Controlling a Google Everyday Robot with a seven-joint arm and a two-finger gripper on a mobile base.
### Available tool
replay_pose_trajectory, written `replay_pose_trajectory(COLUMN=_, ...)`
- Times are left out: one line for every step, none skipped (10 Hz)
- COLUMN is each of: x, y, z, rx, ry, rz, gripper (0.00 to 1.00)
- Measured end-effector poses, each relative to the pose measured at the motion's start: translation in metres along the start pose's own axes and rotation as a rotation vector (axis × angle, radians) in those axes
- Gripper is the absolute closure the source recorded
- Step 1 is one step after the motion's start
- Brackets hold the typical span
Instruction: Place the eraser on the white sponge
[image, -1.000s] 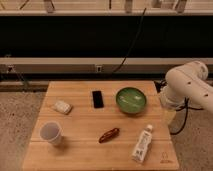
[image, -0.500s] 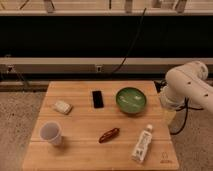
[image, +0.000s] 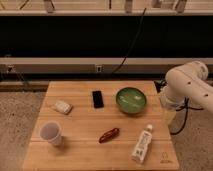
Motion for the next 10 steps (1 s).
replay_pose_trajectory(x=0.0, y=0.0, z=0.0, rx=0.0, ry=0.0, rz=0.0, gripper=0.2)
replay_pose_trajectory(x=-0.002, y=-0.001, z=0.002, rx=0.002, ry=0.007, rz=-0.008, gripper=0.2)
replay_pose_trajectory(x=-0.013, y=-0.005, z=0.004, rx=0.007, ry=0.013, rz=-0.033, gripper=0.2)
replay_pose_trajectory(x=-0.025, y=-0.009, z=0.007, rx=0.011, ry=0.02, rz=-0.054, gripper=0.2)
replay_pose_trajectory(x=-0.045, y=-0.014, z=0.01, rx=0.016, ry=0.027, rz=-0.082, gripper=0.2)
replay_pose_trajectory(x=-0.056, y=-0.016, z=0.012, rx=0.018, ry=0.033, rz=-0.1, gripper=0.2)
replay_pose_trajectory(x=-0.062, y=-0.02, z=0.012, rx=0.024, ry=0.037, rz=-0.115, gripper=0.2)
replay_pose_trajectory(x=-0.069, y=-0.025, z=0.014, rx=0.028, ry=0.043, rz=-0.136, gripper=0.2)
replay_pose_trajectory(x=-0.074, y=-0.028, z=0.015, rx=0.032, ry=0.047, rz=-0.151, gripper=0.2)
replay_pose_trajectory(x=-0.08, y=-0.03, z=0.016, rx=0.035, ry=0.048, rz=-0.165, gripper=0.2)
